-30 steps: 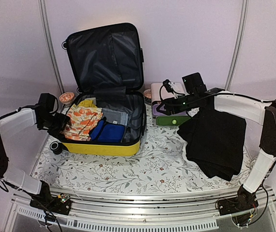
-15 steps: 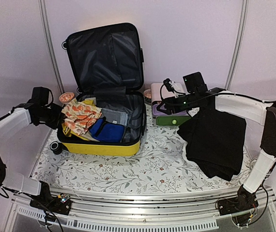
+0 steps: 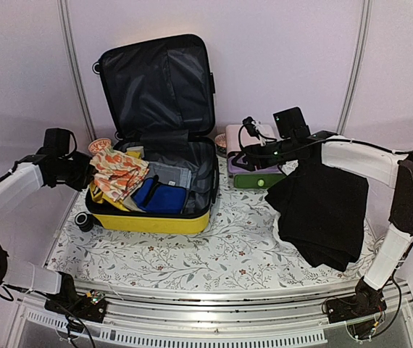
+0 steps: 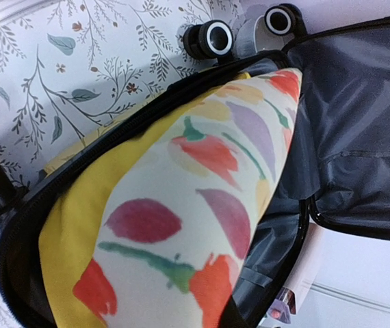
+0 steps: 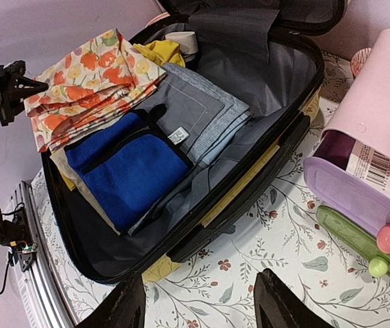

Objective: Open, take out, and arrange the luggage
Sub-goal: Adjust the clothes in the opened luggage.

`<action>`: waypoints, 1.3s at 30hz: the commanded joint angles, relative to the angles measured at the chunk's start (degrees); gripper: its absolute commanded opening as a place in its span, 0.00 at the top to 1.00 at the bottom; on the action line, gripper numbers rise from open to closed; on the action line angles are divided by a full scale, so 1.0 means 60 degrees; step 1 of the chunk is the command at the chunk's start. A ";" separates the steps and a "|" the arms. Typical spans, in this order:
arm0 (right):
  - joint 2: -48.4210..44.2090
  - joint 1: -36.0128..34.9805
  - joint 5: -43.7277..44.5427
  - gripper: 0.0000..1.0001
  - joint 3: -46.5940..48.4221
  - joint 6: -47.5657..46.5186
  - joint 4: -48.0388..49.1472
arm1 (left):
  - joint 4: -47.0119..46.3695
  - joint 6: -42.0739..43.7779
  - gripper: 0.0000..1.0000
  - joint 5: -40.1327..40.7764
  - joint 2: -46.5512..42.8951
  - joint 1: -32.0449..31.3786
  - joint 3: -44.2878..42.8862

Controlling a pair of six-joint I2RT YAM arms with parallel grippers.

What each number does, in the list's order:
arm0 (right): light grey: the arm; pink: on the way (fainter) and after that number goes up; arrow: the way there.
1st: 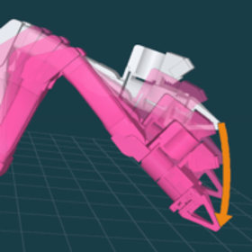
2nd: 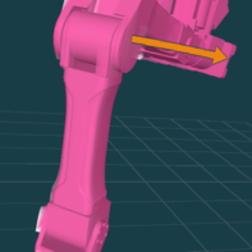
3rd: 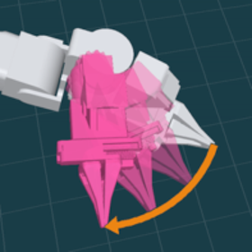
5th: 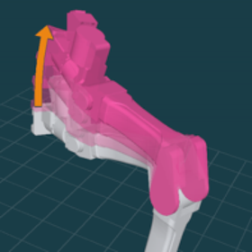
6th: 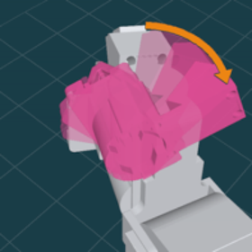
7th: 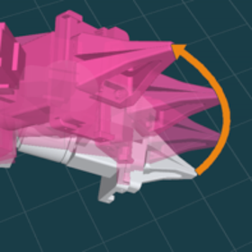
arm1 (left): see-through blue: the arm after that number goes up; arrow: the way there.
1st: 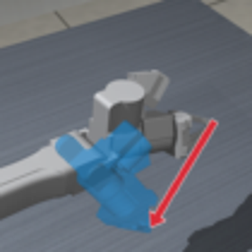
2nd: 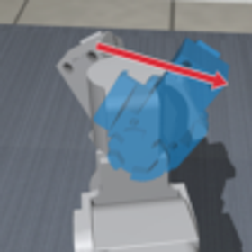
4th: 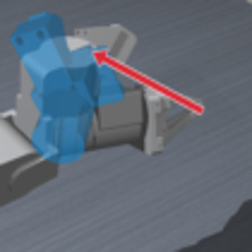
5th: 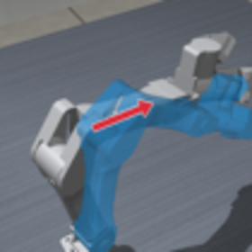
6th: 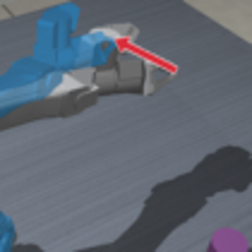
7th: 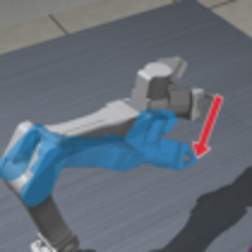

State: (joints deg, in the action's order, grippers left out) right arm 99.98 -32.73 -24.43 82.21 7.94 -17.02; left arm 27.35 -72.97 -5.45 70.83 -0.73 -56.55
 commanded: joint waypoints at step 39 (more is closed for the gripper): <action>0.0207 -0.0082 -0.0441 0.41 0.0303 0.0125 0.0062 | -0.0164 0.0668 0.92 0.0310 0.0103 0.0108 -0.1291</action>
State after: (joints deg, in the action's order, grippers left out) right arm 100.22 -32.75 -26.11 82.24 8.14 -17.04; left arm 29.02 -69.95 -4.01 71.35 -0.62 -62.85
